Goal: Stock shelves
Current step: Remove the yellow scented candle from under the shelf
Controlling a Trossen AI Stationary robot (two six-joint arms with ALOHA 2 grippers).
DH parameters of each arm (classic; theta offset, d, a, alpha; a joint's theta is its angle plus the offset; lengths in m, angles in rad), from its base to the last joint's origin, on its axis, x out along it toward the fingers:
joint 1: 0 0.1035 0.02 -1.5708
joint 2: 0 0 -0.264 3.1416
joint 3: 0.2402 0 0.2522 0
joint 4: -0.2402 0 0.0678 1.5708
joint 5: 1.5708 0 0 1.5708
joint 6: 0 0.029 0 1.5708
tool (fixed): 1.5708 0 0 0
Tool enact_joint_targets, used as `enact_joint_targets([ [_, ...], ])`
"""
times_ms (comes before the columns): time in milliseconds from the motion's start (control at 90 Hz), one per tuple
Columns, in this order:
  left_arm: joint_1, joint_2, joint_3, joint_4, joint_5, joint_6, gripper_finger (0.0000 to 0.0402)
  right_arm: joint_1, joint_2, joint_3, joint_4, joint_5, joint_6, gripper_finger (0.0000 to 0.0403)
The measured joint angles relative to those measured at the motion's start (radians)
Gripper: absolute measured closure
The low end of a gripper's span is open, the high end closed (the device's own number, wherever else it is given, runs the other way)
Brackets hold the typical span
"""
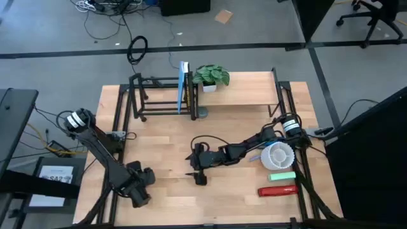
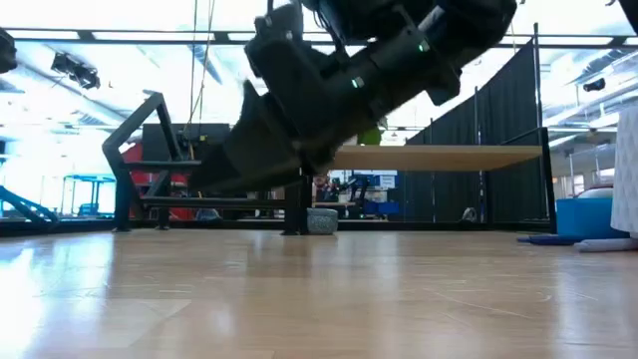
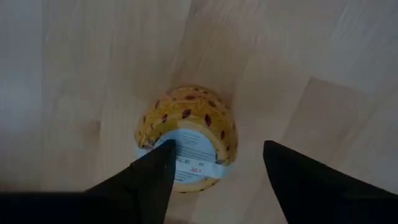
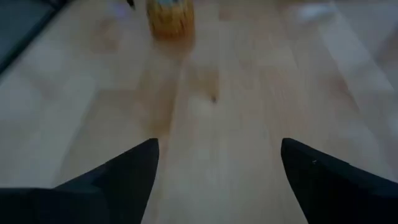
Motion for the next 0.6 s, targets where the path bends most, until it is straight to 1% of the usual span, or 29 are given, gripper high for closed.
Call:
enact_joint_targets([
  [122,0.000,0.001,-0.010,-0.002,-0.017,0.000,0.0139,0.001,0.000,0.001,0.005,-0.001,-0.001,0.0095],
  [222,0.000,0.003,-0.003,-0.028,-0.023,0.000,0.0127,0.002,-0.008,0.001,-0.010,0.011,-0.001,0.0095],
  [322,0.006,0.013,0.039,-0.109,-0.016,-0.005,0.0125,0.005,-0.071,0.000,-0.092,0.043,-0.002,0.0095],
  [411,0.010,0.006,0.104,-0.157,-0.028,-0.025,0.0128,0.015,-0.151,-0.001,-0.199,0.103,-0.004,0.0095],
  [500,0.013,0.010,0.163,-0.208,-0.060,-0.027,0.0133,0.032,-0.233,-0.061,-0.263,0.156,0.022,0.0095],
  [600,0.017,0.006,0.241,-0.248,-0.140,-0.029,0.0141,0.049,-0.338,-0.196,-0.262,0.192,0.102,0.0095],
])
